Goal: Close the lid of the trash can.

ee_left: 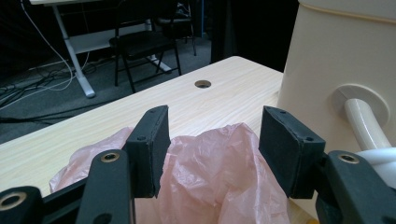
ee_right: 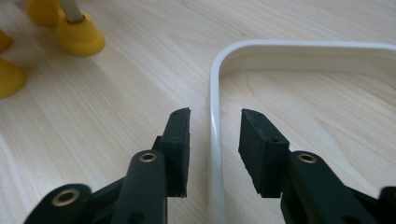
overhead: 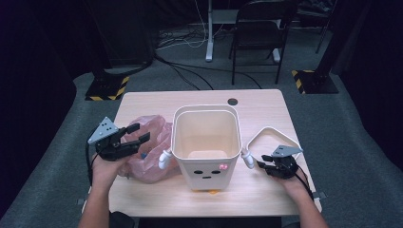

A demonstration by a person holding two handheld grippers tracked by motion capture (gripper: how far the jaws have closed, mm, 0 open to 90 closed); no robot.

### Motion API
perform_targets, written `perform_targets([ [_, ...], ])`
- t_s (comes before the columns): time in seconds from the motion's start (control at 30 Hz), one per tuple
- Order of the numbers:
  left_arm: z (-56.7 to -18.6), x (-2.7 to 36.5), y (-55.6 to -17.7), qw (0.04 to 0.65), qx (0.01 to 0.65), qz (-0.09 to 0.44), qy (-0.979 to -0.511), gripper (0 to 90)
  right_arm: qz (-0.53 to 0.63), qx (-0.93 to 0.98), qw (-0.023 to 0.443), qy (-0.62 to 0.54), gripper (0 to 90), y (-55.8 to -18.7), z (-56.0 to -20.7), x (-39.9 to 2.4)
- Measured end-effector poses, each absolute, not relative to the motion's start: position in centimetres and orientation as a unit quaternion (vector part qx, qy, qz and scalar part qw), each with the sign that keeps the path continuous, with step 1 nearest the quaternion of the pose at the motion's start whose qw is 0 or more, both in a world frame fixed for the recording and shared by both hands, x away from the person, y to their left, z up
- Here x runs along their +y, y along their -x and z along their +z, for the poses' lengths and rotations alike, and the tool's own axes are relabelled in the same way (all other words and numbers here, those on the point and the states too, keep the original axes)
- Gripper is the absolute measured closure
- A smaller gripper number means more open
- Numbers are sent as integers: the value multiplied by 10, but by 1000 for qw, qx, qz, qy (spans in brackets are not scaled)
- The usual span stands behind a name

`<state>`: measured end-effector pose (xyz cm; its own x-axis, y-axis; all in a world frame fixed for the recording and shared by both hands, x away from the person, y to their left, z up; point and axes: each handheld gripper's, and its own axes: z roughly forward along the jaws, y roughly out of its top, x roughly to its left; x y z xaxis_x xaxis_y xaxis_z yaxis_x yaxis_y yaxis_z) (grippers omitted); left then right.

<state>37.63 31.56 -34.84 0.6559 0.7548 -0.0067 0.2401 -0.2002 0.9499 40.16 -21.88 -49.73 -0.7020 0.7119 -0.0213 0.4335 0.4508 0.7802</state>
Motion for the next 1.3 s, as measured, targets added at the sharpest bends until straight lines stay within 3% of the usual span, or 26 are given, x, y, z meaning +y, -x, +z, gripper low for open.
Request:
perform_targets([
  [0.23, -348, 316, -376, 535, 338, 241, -736, 427, 391, 836, 171, -345, 679, -404, -500, -219],
  [0.53, -349, 315, -377, 534, 337, 241, -737, 427, 361, 853, 161, -342, 830, -406, -507, -217],
  [1.3, -346, 315, -375, 536, 333, 244, -736, 427, 393, 834, 170, -347, 844, -402, -479, -219],
])
